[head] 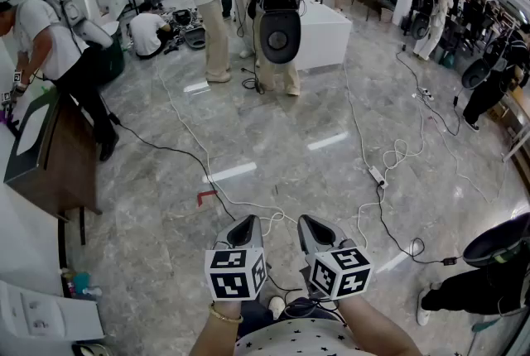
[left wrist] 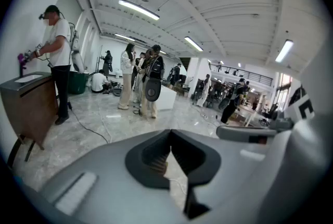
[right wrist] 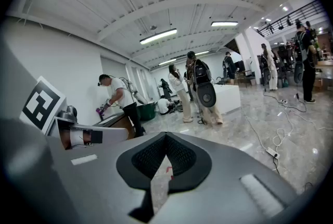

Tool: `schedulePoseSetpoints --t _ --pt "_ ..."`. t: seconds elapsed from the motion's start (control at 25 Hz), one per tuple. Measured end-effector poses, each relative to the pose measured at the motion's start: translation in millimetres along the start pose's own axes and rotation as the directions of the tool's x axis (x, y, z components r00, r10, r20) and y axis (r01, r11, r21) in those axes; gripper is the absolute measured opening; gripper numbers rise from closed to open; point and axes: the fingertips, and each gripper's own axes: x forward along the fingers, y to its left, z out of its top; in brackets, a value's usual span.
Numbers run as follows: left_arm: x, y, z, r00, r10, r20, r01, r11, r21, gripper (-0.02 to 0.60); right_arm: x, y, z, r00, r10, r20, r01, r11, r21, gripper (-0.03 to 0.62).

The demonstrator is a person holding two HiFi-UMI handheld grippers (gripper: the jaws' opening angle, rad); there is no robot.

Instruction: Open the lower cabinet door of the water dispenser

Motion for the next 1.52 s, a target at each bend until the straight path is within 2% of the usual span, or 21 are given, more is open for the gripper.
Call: schedulePoseSetpoints --t 0.12,0.28,0.48,0.64,0.96,1.12,1.24,1.32,1.52 --pt "-11.1 20.7 -2.5 0.999 0.044 0.004 -0.044 0.998 -0.034 0.008 10.1 16.0 -3.6 0.999 0.037 -0.022 -0.037 0.999 -0.017 -0.002" --pt "-33.9 63.7 -5.6 0.994 0.112 0.008 -0.110 0.989 -0.096 0.008 29.1 57.9 -8.5 0.993 0.110 -0.053 -0.112 0.993 -0.046 -0.002" --pt "-69.2 114.6 -17.6 0.969 0.247 0.020 -0.241 0.959 -0.150 0.008 54.5 115.4 -20.5 0.962 0.247 -0.115 -0.258 0.962 -0.089 -0.002" --pt "-97.6 160.6 -22.9 0.945 0.326 0.021 -0.316 0.929 -0.194 0.008 75.4 168.1 -27.3 0.932 0.327 -0.155 -0.346 0.931 -0.118 -0.002" --pt "-174.0 283.8 -41.5 0.879 0.477 0.021 -0.453 0.846 -0.280 0.008 124.0 300.4 -56.0 0.859 0.455 -0.233 -0.494 0.857 -0.149 -0.002" --pt "-219.0 354.9 -49.9 0.834 0.551 0.006 -0.519 0.790 -0.326 0.008 153.9 380.5 -67.0 0.810 0.518 -0.275 -0.570 0.805 -0.163 -0.002" --pt "-254.8 403.8 -56.8 0.814 0.580 -0.004 -0.542 0.759 -0.361 0.008 169.2 441.7 -76.4 0.780 0.550 -0.300 -0.612 0.771 -0.178 -0.002" --pt "-281.5 436.6 -60.7 0.795 0.607 -0.004 -0.563 0.735 -0.378 0.008 179.7 486.2 -84.3 0.752 0.576 -0.320 -0.647 0.737 -0.196 -0.002" --pt "-342.2 506.7 -75.9 0.736 0.677 -0.019 -0.616 0.658 -0.433 0.008 201.6 584.3 -107.5 0.674 0.630 -0.386 -0.729 0.652 -0.208 -0.002"
